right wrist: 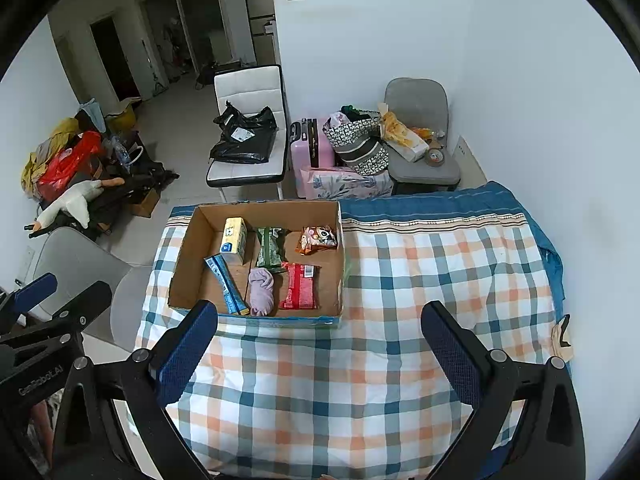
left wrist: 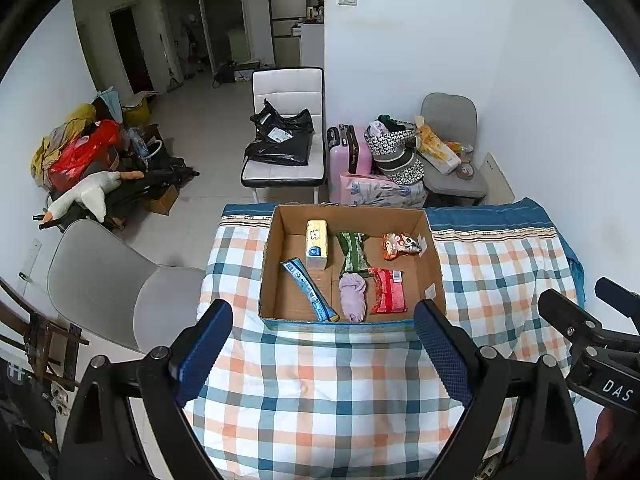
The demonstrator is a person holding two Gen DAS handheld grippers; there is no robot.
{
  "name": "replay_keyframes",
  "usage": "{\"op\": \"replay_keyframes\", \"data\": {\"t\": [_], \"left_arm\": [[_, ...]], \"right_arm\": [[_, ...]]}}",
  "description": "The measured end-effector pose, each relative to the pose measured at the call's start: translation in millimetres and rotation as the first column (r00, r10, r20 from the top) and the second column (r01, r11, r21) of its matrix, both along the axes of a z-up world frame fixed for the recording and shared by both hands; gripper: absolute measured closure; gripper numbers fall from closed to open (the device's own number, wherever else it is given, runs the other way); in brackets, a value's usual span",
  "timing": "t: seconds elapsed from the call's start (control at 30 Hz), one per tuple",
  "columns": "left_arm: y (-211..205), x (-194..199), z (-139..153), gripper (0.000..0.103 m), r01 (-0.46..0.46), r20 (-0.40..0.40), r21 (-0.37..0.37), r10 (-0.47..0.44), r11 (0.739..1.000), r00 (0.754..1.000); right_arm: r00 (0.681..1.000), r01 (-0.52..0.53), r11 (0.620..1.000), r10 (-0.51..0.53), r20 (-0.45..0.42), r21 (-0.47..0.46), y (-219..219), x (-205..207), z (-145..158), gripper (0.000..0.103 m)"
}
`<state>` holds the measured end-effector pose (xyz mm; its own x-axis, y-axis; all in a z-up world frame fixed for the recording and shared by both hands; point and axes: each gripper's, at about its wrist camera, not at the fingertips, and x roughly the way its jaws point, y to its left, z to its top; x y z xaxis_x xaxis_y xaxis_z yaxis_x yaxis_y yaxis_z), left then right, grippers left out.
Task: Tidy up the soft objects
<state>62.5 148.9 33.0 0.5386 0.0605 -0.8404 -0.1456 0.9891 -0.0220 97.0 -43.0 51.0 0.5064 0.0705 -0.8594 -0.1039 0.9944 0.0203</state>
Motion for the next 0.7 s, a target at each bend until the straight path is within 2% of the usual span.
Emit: {"op": "replay_keyframes", "data": {"t": [0.7], "left_arm": [[-1.4,0.6,0.6,0.01,0.004,-0.003,-0.003,-0.004,1.0,1.0]], "right_arm": [[1.0,0.007,1.0,-0.007,0.004,-0.005,-6.2,-3.5,0.1,0.0]]}}
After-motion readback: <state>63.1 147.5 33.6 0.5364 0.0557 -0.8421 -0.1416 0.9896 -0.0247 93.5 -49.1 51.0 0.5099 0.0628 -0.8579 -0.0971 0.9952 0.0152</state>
